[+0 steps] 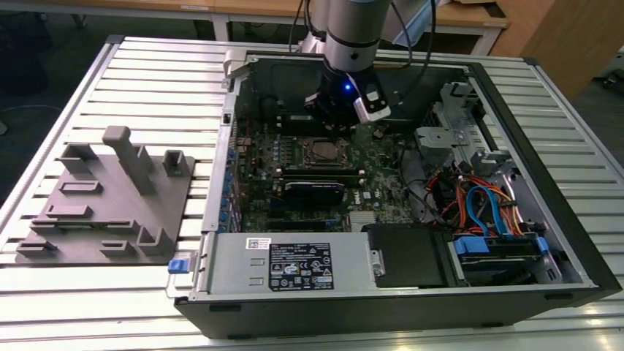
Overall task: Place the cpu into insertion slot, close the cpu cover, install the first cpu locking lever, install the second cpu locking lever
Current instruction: 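Install the second cpu locking lever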
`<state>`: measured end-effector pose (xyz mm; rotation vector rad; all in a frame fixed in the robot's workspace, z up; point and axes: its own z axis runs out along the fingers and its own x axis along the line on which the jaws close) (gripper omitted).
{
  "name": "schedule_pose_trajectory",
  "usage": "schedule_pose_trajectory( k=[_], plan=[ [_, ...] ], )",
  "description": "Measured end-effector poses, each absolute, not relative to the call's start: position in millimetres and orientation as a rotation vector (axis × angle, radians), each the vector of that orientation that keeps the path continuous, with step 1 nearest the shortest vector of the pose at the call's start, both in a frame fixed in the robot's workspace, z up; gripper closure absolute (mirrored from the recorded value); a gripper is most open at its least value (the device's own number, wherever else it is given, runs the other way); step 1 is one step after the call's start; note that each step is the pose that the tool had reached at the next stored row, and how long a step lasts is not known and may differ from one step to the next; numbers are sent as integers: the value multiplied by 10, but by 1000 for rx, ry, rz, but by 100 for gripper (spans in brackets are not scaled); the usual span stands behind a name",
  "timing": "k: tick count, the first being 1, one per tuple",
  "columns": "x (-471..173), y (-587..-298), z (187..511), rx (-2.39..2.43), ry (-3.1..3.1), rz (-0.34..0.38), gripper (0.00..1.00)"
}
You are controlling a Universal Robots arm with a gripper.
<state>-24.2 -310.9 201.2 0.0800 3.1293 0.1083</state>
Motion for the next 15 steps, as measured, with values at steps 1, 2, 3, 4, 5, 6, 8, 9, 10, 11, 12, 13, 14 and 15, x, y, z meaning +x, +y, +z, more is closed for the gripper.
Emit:
schedule_pose_trajectory(
  k=[1,2,3,4,5,6,8,9,10,11,12,13,14,15],
  plan=[
    [-242,-3112,2013,80,3129,108,89],
    [-242,-3114,2013,80,3129,108,89],
    [-242,-3114,2013,80,3129,108,89],
    [-242,-3114,2013,80,3129,107,89],
    [-242,-3115,2018,80,3130,106,89],
    [-242,-3115,2026,80,3129,106,89],
    [-242,-3115,2048,80,3129,106,89],
    [-242,-3115,2061,80,3129,105,89],
    [-242,-3115,2075,80,3129,104,89],
    [-242,-3115,2089,80,3129,102,89],
    [-242,-3115,2104,80,3129,101,89],
    [-242,-3115,2117,80,3129,99,89],
    [-242,-3115,2132,80,3129,98,89],
    [-242,-3115,2142,80,3129,95,89]
  ],
)
